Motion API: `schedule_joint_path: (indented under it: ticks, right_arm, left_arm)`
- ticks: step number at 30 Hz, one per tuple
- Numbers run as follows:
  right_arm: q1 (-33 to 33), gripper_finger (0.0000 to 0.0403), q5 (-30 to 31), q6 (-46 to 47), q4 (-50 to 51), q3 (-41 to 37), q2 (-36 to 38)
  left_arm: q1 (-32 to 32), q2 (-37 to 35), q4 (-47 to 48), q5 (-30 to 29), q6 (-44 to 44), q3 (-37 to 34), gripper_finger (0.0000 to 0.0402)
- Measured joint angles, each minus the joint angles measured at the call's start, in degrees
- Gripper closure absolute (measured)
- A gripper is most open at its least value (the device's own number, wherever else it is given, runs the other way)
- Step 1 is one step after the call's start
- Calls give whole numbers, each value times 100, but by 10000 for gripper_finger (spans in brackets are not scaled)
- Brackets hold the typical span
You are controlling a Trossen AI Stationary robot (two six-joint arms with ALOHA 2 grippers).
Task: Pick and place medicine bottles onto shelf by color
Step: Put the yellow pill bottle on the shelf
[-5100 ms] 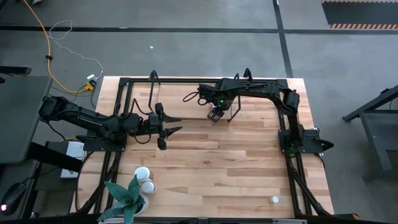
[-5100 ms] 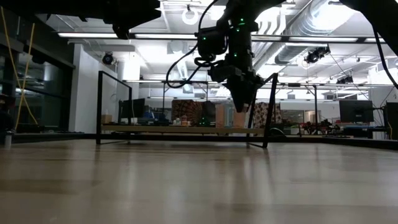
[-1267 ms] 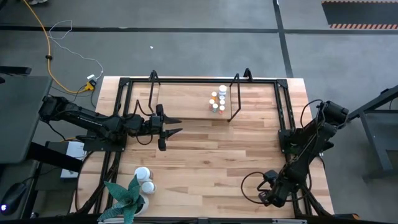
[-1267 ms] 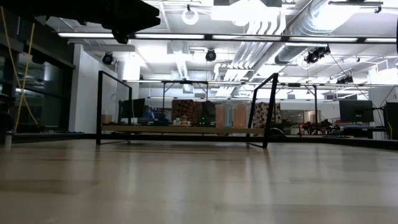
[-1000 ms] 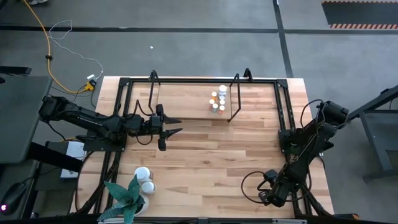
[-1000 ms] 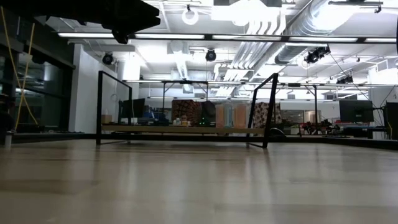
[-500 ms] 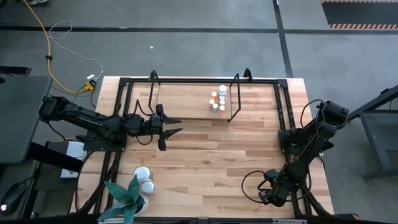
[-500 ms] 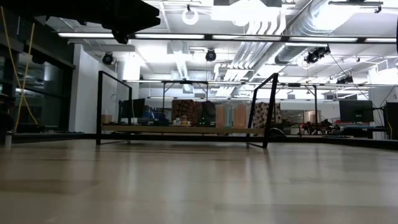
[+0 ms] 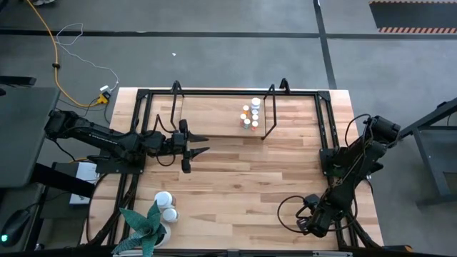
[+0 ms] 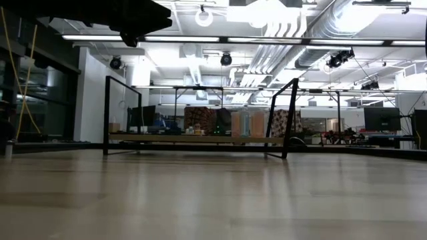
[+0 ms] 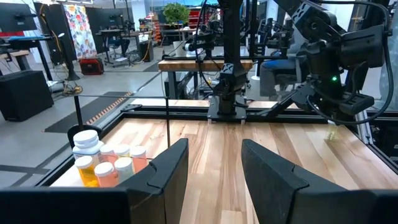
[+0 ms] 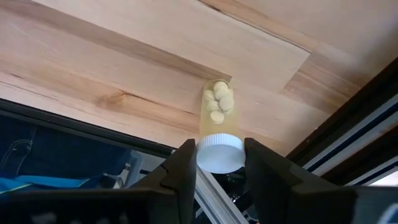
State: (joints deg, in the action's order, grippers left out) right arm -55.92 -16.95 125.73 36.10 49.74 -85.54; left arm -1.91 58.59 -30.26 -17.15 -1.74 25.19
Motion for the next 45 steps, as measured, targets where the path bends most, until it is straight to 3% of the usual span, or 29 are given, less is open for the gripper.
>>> schedule_joint_path:
  ticks: [13,19,25,31,39,45]
  right_arm:
    - [67,294,-5,-1000,-35,0,213]
    - [448,294,759,-1820,-118,0,810]
    - [1325,295,1499,-3666,-1039,2,1134]
    - [2548,295,1256,-5973,-2093,27,1128]
    - [4084,295,1137,-8308,-385,1218,820]
    - [5018,295,1917,-9637,1624,2995,-32]
  left_arm:
    - [-2,0,0,2,0,0,261]
    - [-2,0,0,2,0,0,261]
    - [-2,0,0,2,-39,0,261]
    - [-1,-2,0,2,-39,0,261]
    - [-1,-4,-4,2,-42,0,261]
    - [0,-4,-42,0,-42,2,261]
